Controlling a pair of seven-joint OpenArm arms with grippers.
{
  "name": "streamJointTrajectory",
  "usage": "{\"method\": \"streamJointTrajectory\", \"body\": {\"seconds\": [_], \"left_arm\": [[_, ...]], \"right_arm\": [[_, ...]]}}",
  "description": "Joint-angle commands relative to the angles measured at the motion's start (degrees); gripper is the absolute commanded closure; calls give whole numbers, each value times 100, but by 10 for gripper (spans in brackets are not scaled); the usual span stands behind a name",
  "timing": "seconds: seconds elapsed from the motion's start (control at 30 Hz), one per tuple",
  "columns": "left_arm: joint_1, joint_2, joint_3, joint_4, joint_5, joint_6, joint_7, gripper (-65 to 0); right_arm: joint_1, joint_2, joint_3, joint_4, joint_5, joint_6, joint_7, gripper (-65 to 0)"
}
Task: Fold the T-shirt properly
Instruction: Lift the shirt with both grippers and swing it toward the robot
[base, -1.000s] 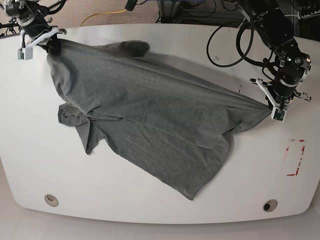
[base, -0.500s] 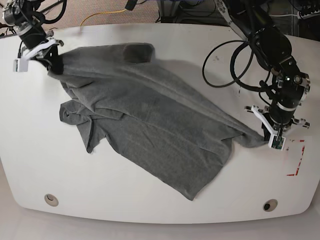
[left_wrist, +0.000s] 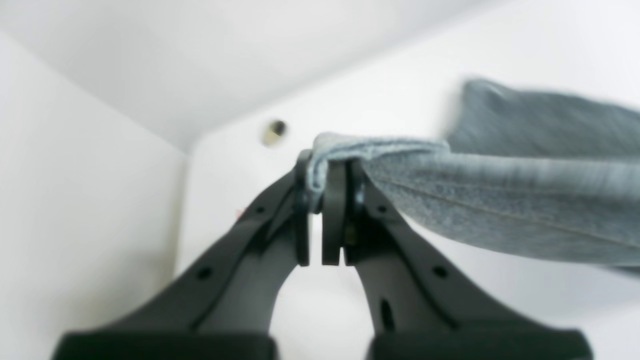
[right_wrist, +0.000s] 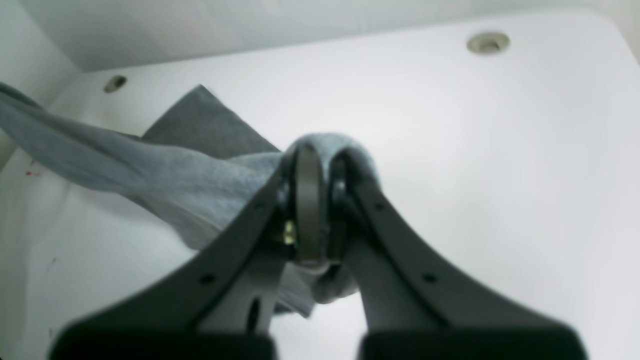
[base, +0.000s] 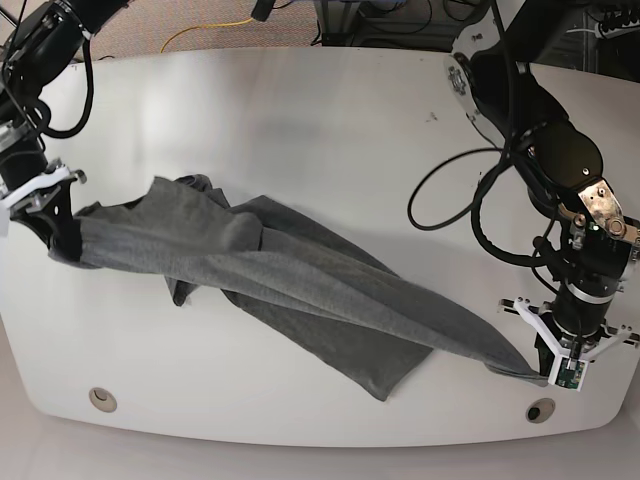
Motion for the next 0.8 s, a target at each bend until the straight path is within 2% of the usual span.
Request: {"method": "streamJointTrajectory", "body": {"seconds": [0.0, 0.1, 0.17, 0.27, 0.47, 0.6, 0.7, 0.77], "left_arm": [[-301, -58, 6, 3, -28, 53, -138, 0], [-397, -146, -11, 3, -28, 53, -138, 0], [-547, -295, 15, -23, -46, 242, -138, 0], [-652, -313, 24, -23, -46, 392, -138, 0], [-1197, -348, -11, -23, -28, 392, -138, 0], [-1593, -533, 15, -32, -28, 427, -138, 0], [-1848, -559, 15, -32, -28, 629, -138, 0], [-1997, -568, 15, -32, -28, 682, -138, 0]], "right_arm": [[444, 409, -370, -200, -66, -20, 127, 0], [866, 585, -652, -411, -356, -3, 136, 0], [1297, 629, -889, -613, -664, -3, 136, 0], [1851, 717, -1267, -789, -1218, -3, 136, 0], [2985, 796, -1882, -1070, -2290, 6, 153, 0], [3644, 1015, -2392, -1105, -2747, 6, 153, 0], [4101, 1130, -2832, -1105, -2993, 6, 153, 0], [4365, 1323, -3034, -1105, -3073, 6, 153, 0]]}}
